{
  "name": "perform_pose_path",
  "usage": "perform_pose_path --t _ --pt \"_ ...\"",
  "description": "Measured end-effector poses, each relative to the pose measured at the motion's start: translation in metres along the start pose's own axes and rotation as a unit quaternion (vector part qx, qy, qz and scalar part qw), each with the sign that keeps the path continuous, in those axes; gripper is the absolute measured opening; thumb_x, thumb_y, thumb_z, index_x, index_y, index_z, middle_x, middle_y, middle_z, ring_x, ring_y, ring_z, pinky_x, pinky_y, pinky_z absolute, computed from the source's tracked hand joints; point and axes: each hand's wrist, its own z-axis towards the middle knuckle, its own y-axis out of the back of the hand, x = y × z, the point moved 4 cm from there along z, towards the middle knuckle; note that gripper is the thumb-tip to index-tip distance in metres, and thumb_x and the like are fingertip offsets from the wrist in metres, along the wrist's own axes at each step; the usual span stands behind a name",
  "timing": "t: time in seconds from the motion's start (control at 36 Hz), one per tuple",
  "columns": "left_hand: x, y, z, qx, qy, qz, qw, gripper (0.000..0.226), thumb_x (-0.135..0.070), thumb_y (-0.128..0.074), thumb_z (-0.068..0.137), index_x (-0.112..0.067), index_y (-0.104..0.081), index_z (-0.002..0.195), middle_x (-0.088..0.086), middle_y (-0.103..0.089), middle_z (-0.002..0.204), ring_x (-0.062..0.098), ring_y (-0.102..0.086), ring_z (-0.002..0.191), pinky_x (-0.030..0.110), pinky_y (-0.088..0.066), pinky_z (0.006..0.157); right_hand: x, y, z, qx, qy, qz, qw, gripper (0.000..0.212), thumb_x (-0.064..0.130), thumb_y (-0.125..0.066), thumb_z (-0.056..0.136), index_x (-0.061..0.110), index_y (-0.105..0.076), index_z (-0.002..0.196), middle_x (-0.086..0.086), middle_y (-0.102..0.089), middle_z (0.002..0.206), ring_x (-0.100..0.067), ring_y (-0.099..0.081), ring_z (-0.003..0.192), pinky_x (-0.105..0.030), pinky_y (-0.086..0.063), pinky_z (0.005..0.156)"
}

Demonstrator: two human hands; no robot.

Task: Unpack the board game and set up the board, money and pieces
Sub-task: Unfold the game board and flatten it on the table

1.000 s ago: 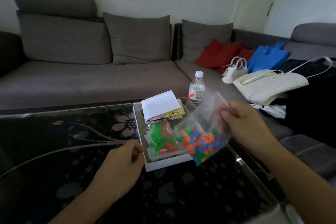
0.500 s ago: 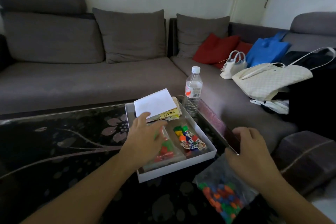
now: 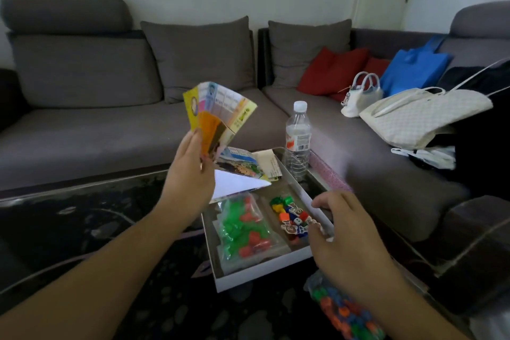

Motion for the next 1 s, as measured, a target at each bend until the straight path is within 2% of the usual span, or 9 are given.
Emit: perform_pose_path --t 0.14,0.28,0.33,0.47,0.56,0.67,0.75,0.83,1.0 --pt "-0.023 0.07 -0.011 -0.068 -0.044 -0.039 0.996 0.039 -0.028 -0.04 0.112 -0.042 -0.046 0.148 -0.023 -0.051 0.134 -0.007 -0.054 0.119 0.005 -0.041 0.085 0.061 -0.013 0.004 0.017 0.017 0.064 0.998 0.026 0.036 -0.07 0.097 0.042 -0.052 0.114 0.026 -0.048 0.119 0.012 -0.05 0.106 -0.009 -0.047 0.076" --pt "-0.041 0.14 -0.04 -0.096 -0.039 -0.119 0.988 0.042 -0.028 -0.046 0.111 -0.062 -0.049 0.134 -0.018 -0.06 0.13 0.007 -0.067 0.116 0.043 -0.063 0.089 0.15 -0.035 0.004 0.082 0.073 0.155 0.982 0.041 0.044 -0.064 0.099 0.046 -0.043 0.134 0.025 -0.047 0.132 0.004 -0.052 0.117 -0.018 -0.051 0.09" --pt "-0.048 0.166 -0.055 -0.113 -0.034 -0.133 0.984 0.046 -0.022 -0.052 0.108 -0.064 -0.052 0.127 -0.02 -0.062 0.126 0.005 -0.069 0.112 0.042 -0.064 0.084 0.188 -0.043 0.001 0.108 0.092 0.219 0.965 0.051 0.052 -0.062 0.098 0.047 -0.041 0.145 0.022 -0.049 0.137 0.002 -0.053 0.122 -0.028 -0.053 0.1" --pt "-0.066 0.223 -0.099 -0.147 -0.053 -0.161 0.974 0.061 0.001 -0.064 0.096 -0.049 -0.059 0.129 -0.022 -0.07 0.121 -0.004 -0.068 0.111 0.017 -0.059 0.082 0.277 -0.054 -0.014 0.211 0.073 0.369 0.902 0.056 0.061 -0.067 0.094 0.058 -0.038 0.142 0.04 -0.055 0.124 0.014 -0.053 0.116 -0.018 -0.045 0.097" --pt "-0.069 0.252 -0.12 -0.161 -0.045 -0.145 0.975 0.069 0.001 -0.065 0.094 -0.06 -0.057 0.124 -0.022 -0.072 0.121 -0.001 -0.068 0.114 0.028 -0.061 0.091 0.312 -0.061 -0.027 0.233 0.021 0.406 0.883 0.066 0.069 -0.064 0.091 0.05 -0.043 0.151 0.029 -0.058 0.135 -0.003 -0.054 0.129 -0.037 -0.043 0.114" --pt "-0.063 0.288 -0.135 -0.19 -0.017 -0.12 0.974 0.066 -0.003 -0.068 0.094 -0.051 -0.056 0.137 -0.021 -0.069 0.125 0.0 -0.066 0.117 0.037 -0.062 0.091 0.34 -0.06 -0.042 0.171 -0.028 0.364 0.915 0.031 0.051 -0.054 0.103 0.031 -0.07 0.118 0.004 -0.074 0.11 -0.018 -0.068 0.104 -0.042 -0.055 0.093" --pt "-0.062 0.319 -0.149 -0.217 -0.009 -0.118 0.969 0.055 -0.014 -0.072 0.095 -0.051 -0.058 0.133 -0.024 -0.068 0.122 -0.007 -0.066 0.11 0.028 -0.061 0.088 0.354 -0.057 -0.053 0.137 -0.008 0.338 0.931 0.032 0.037 -0.049 0.106 0.014 -0.072 0.103 -0.011 -0.074 0.095 -0.027 -0.069 0.092 -0.046 -0.055 0.091" --pt "-0.062 0.351 -0.161 -0.246 -0.011 -0.102 0.964 0.044 -0.028 -0.073 0.094 -0.057 -0.055 0.122 -0.026 -0.068 0.118 -0.013 -0.064 0.104 0.021 -0.057 0.083 0.363 -0.048 -0.055 0.096 0.026 0.311 0.945 0.038 0.031 -0.049 0.106 0.001 -0.065 0.089 -0.007 -0.058 0.065 -0.024 -0.056 0.064 -0.038 -0.045 0.062" --pt "-0.033 0.412 -0.178 -0.289 0.047 -0.103 0.951 0.055 -0.016 -0.073 0.095 -0.042 -0.054 0.14 -0.019 -0.07 0.115 -0.005 -0.07 0.098 0.027 -0.063 0.07 0.377 -0.027 -0.035 0.006 0.098 0.229 0.968 0.047 0.026 -0.049 0.109 0.017 -0.038 0.064 0.007 -0.036 0.044 -0.01 -0.032 0.044 -0.032 -0.024 0.052"
